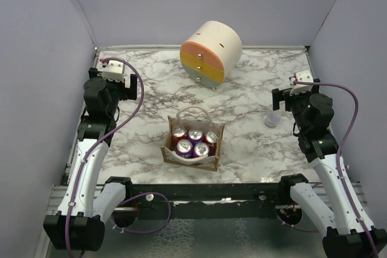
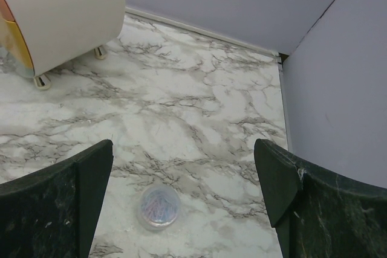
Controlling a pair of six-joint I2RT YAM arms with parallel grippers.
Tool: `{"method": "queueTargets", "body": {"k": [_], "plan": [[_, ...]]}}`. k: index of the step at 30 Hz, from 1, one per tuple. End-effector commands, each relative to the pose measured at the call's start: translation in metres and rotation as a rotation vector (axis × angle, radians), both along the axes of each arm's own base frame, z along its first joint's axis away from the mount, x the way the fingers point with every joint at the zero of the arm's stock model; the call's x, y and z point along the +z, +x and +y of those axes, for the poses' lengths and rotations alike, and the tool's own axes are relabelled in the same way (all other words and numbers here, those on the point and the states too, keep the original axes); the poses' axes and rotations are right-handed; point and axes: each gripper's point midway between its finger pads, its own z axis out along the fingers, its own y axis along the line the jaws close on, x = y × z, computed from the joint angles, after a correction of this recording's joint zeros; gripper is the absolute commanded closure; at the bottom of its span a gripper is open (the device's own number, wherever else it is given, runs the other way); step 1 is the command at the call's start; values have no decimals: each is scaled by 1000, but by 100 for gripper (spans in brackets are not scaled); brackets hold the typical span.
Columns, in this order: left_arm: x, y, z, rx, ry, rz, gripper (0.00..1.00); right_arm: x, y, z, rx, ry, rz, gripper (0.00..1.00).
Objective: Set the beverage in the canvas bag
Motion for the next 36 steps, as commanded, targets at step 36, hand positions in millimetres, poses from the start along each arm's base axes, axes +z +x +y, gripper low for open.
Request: {"method": "queueTargets", "body": {"k": [36], "plan": [[21,-7,-2,-37,12,-62,1,5,-5,5,47,4,-4,0]]}}
